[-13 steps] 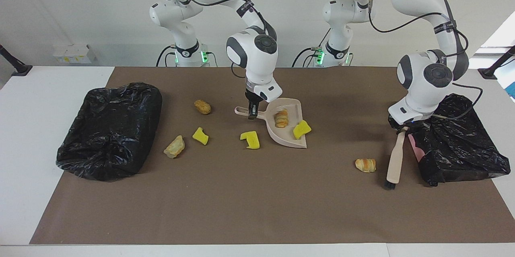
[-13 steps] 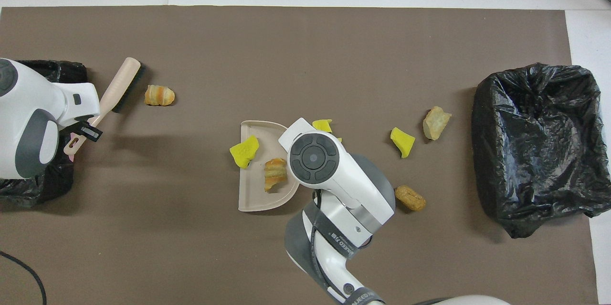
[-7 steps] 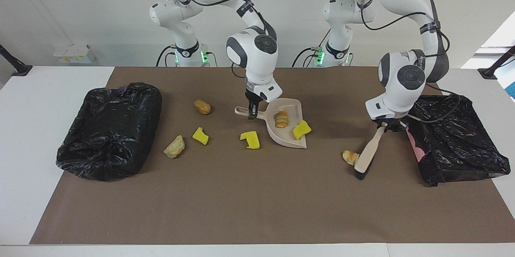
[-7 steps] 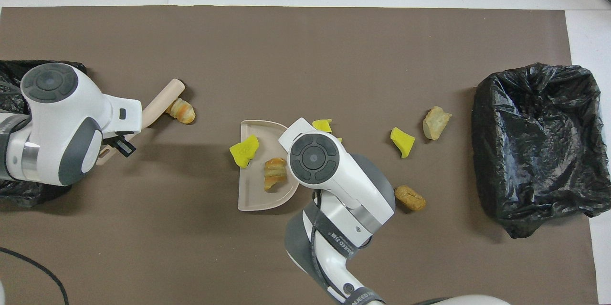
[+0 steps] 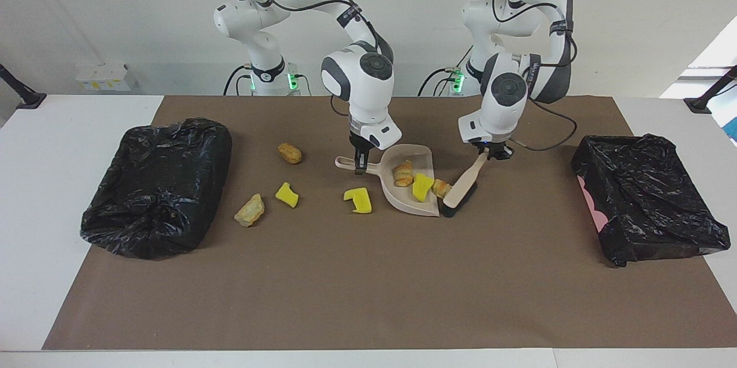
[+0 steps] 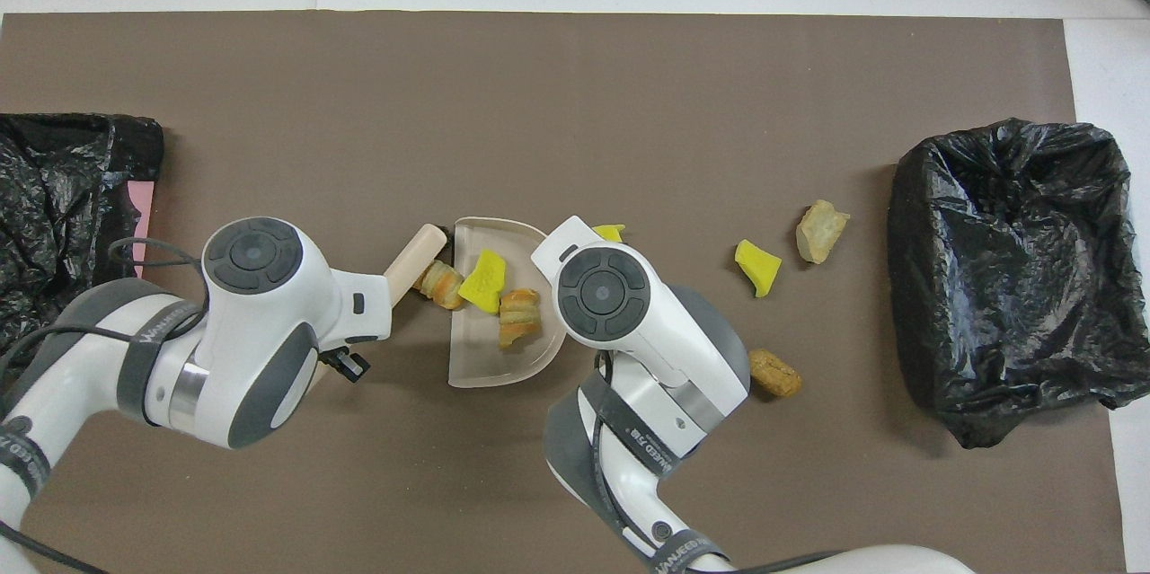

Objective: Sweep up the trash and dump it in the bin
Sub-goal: 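Sweep the tan scrap farther away into the dustpan with the left gripper, then carry the loaded dustpan to the bin with the right gripper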

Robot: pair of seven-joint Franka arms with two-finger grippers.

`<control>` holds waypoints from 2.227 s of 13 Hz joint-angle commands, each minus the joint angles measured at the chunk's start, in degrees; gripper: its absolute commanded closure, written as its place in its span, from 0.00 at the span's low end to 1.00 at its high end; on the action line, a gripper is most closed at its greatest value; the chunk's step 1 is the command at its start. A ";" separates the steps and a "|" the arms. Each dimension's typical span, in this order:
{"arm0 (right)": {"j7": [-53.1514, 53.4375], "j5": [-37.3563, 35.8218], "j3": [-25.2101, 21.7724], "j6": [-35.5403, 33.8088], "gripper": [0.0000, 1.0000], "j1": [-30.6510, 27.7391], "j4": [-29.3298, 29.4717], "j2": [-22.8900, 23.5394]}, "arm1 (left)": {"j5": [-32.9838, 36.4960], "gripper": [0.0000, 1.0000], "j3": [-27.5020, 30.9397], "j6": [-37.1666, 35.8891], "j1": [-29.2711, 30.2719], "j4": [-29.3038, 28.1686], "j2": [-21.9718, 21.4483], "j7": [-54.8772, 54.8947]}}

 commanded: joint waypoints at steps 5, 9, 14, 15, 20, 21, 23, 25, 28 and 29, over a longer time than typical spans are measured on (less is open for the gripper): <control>-5.27 -1.44 0.34 0.24 1.00 -1.30 -0.93 -0.93 | -8.60 1.00 0.93 0.51 -8.85 -2.03 -2.15 -21.88; -8.61 -1.18 0.43 0.06 1.00 -1.83 -1.01 -1.11 | -8.69 1.00 1.72 -8.05 -6.84 3.92 -2.41 -25.18; -17.13 1.18 0.52 -1.60 1.00 -6.48 -0.67 -4.62 | -8.69 1.00 1.72 -20.82 -5.16 4.83 -12.95 -28.15; -18.88 2.76 0.43 -2.74 1.00 -7.53 -0.32 -5.67 | -8.69 1.00 1.55 -19.88 -5.68 3.09 -14.09 -31.39; -30.57 7.86 0.43 -8.37 1.00 -18.77 1.71 -9.71 | -14.81 1.00 0.93 -9.26 -13.58 -7.99 -21.74 -45.37; -33.46 9.44 0.43 -9.25 1.00 -22.01 1.97 -10.33 | -15.62 1.00 0.93 -7.93 -16.29 -8.61 -21.49 -48.61; -37.95 11.13 0.17 -13.37 1.00 -26.42 4.94 -11.13 | -15.72 1.00 0.93 -2.42 -24.02 -11.85 -20.96 -57.39; -43.22 11.39 -0.27 -14.61 1.00 -31.07 6.45 -11.21 | -16.42 1.00 0.84 3.83 -31.75 -15.81 -20.96 -65.75; -52.09 11.48 -0.27 -15.24 1.00 -40.38 7.69 -11.13 | -19.76 1.00 0.84 8.76 -39.94 -16.26 -18.42 -72.97; -54.65 11.65 -0.27 -15.23 1.00 -43.55 7.69 -11.13 | -19.85 1.00 0.84 9.91 -41.62 -16.18 -17.10 -73.69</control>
